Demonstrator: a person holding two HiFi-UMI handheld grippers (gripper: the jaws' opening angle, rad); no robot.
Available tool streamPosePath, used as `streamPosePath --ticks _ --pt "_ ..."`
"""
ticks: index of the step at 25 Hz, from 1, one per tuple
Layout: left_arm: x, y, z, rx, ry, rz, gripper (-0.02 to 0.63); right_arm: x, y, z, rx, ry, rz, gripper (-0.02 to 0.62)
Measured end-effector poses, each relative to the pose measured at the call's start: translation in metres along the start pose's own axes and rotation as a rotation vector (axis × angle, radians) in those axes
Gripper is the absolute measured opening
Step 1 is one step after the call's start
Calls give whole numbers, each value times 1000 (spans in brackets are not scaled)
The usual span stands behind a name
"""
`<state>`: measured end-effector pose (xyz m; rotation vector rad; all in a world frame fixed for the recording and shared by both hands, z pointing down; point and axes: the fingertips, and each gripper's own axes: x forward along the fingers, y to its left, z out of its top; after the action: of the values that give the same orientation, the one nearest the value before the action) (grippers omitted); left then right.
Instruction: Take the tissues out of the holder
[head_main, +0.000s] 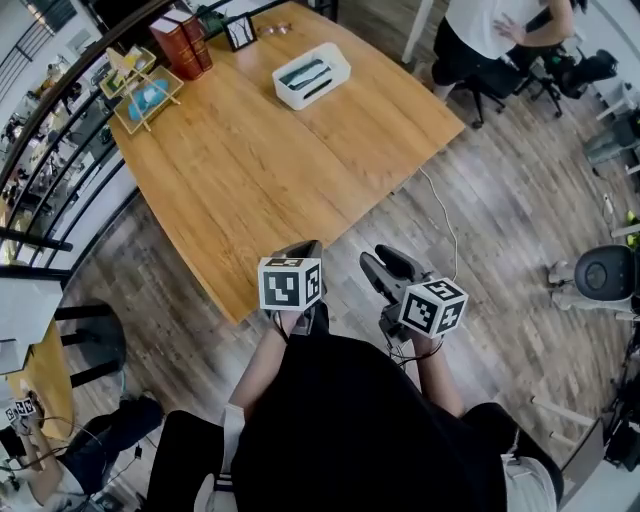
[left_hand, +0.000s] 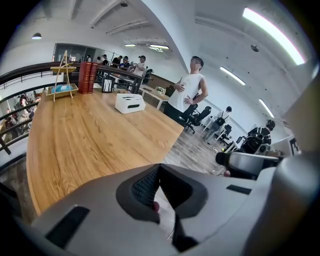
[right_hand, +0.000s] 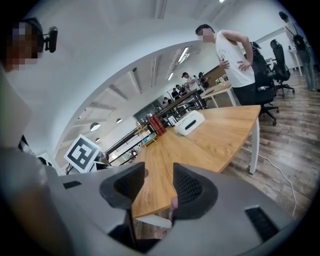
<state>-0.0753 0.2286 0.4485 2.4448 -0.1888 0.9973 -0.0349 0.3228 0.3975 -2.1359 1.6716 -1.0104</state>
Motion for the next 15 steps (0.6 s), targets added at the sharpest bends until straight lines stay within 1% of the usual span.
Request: streamPosePath --ticks 4,12,15 --pt "14 25 33 -10 4 -3 11 40 0 26 -3 7 24 189" --pt "37 76 88 -54 -3 -3 11 102 -13 75 12 -2 -2 192" --pt "46 93 106 -73 -3 -16 11 123 -16 94 10 -1 -19 195"
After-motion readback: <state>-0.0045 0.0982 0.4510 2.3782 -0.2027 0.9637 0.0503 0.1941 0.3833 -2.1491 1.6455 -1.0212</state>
